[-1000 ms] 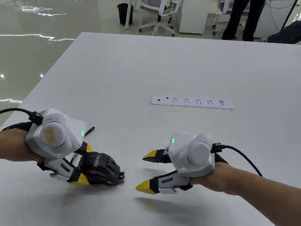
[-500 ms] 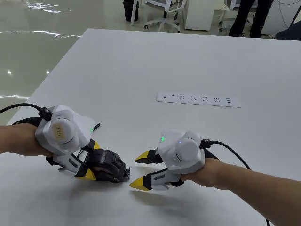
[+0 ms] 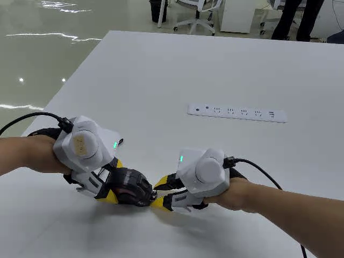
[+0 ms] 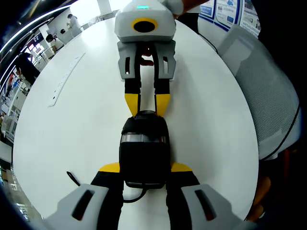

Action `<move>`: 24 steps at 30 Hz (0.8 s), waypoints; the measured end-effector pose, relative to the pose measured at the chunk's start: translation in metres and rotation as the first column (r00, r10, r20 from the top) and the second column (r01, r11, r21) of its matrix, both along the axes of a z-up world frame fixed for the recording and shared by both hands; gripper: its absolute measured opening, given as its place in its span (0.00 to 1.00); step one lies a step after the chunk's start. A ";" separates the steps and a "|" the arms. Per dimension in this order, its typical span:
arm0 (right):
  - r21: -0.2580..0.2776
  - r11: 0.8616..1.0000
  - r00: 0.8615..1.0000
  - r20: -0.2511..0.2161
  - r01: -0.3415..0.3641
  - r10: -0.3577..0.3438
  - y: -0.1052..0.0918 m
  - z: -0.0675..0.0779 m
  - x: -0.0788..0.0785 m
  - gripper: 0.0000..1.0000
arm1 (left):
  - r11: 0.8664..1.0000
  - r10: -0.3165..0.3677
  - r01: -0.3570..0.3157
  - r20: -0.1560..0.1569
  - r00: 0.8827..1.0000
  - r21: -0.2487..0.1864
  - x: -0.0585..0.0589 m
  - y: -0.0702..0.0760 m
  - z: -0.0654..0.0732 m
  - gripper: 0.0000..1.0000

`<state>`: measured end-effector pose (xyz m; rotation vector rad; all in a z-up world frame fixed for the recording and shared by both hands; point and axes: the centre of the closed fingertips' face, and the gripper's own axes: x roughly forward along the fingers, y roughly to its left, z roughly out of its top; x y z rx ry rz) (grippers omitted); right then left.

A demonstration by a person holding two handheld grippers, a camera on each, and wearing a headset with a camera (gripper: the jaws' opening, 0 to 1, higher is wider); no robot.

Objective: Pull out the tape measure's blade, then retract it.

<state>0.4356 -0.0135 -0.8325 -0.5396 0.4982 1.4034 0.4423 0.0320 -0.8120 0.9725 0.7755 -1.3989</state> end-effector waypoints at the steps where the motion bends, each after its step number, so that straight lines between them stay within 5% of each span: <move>1: 0.000 1.000 1.000 0.002 0.001 -0.001 0.001 -0.001 0.000 0.16 | 1.000 0.003 -0.003 -0.002 1.000 -0.001 0.000 0.000 0.000 0.29; 24: -0.022 0.999 0.999 -0.007 -0.041 0.041 -0.002 0.000 0.001 0.12 | 0.999 0.036 -0.036 -0.016 0.999 0.024 -0.001 0.001 -0.001 0.28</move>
